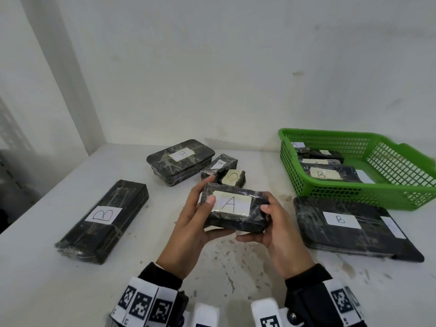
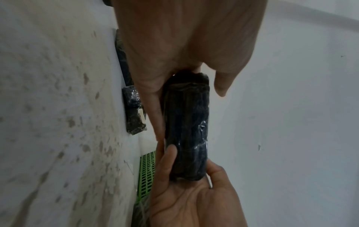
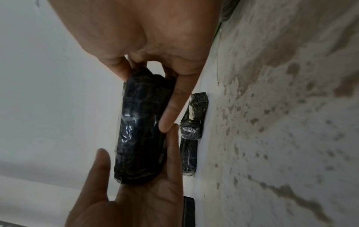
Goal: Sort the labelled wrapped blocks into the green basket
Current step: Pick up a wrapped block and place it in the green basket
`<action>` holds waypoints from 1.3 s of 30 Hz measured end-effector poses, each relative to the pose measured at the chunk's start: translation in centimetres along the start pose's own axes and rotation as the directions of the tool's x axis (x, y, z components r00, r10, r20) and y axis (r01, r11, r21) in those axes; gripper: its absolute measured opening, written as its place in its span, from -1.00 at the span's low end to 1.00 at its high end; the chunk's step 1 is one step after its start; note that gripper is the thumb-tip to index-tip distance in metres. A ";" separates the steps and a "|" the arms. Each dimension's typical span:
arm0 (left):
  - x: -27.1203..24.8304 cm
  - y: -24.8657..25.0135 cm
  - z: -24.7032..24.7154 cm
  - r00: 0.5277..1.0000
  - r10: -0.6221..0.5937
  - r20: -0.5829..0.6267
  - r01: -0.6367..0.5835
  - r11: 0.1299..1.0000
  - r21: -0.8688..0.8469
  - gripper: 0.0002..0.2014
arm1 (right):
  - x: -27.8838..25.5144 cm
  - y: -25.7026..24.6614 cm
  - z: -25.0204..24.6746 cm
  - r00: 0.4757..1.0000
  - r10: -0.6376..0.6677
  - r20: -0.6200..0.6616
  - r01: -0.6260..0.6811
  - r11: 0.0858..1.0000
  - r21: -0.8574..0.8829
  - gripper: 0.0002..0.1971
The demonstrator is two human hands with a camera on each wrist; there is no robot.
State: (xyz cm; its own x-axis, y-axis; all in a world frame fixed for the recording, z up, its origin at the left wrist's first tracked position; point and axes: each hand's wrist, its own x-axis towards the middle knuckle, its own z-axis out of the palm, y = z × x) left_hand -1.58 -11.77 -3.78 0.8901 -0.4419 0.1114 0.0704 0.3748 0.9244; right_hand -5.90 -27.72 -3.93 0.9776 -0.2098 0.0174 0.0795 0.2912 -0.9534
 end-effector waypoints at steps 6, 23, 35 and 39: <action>0.1 -0.3 -0.2 0.992 0.108 -0.064 -0.105 0.994 0.041 -0.79 | -0.7 0.1 0.8 0.992 -0.125 -0.030 0.122 0.988 -0.098 -0.65; -0.8 1.3 0.2 0.992 0.123 0.001 -0.121 0.981 0.148 -0.76 | -2.2 -1.2 2.0 0.956 -0.268 -0.116 0.245 0.953 -0.180 -0.75; -1.2 1.5 0.8 0.988 0.152 -0.018 -0.143 0.962 0.233 -0.82 | -2.3 -0.7 2.5 0.956 -0.259 -0.140 0.233 0.956 -0.176 -0.78; -1.2 1.6 0.9 0.986 0.163 -0.032 -0.150 0.957 0.247 -0.91 | -2.7 -1.0 2.8 0.963 -0.240 -0.118 0.217 0.959 -0.183 -0.72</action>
State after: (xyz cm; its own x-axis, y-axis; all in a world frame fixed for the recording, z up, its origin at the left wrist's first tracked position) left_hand -2.99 -11.38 -2.15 0.9036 -0.3487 0.2488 -0.1777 0.2234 0.9584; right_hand -8.08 -24.88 -2.16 0.8996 -0.3827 0.2103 0.2526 0.0633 -0.9655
